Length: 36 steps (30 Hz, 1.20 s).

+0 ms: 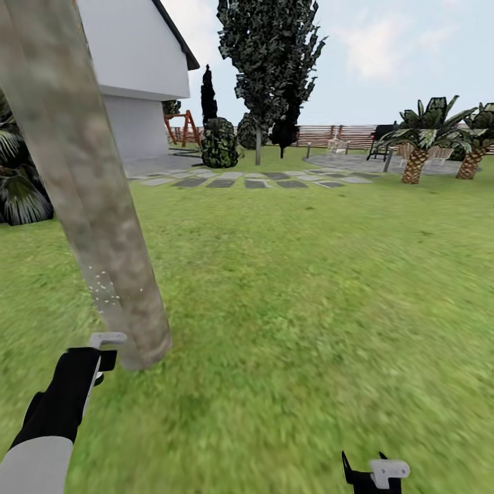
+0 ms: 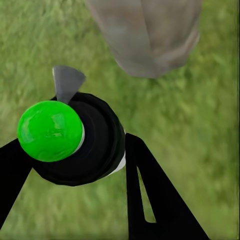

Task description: In the garden, pick up the pesticide atomizer on the floor and spray pesticide onto both trees until each tree trunk is fully covered.

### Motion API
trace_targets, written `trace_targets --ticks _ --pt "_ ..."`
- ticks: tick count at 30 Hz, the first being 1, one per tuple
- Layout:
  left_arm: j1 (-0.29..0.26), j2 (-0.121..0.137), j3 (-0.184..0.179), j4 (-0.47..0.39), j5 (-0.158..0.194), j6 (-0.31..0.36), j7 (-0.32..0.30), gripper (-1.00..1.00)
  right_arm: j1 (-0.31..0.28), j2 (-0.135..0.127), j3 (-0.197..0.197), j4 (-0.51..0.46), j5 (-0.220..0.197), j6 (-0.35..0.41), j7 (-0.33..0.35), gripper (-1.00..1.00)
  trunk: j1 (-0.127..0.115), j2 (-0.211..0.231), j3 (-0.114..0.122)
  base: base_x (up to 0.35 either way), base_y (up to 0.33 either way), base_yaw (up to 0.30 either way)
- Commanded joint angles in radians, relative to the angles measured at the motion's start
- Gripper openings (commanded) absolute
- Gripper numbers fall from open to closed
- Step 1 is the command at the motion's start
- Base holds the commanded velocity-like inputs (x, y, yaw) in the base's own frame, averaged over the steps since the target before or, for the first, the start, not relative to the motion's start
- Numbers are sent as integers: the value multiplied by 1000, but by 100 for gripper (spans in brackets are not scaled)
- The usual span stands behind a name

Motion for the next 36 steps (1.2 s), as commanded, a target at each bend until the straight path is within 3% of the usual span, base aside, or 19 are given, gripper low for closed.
trace_targets --ticks 1,24,36 --pt "-1 0 1 -1 -10 4 -8 -100 -1 0 -9 1 8 -3 1 100 0 0 -1 0 -273 0" --pt "-1 0 0 -1 -10 4 -6 -100 -1 0 -9 1 8 -3 1 100 0 0 -1 47 -271 239" --pt "-1 -1 0 -1 -9 4 -6 -100 -1 0 -9 1 8 -3 1 100 0 0 -1 182 -240 19"
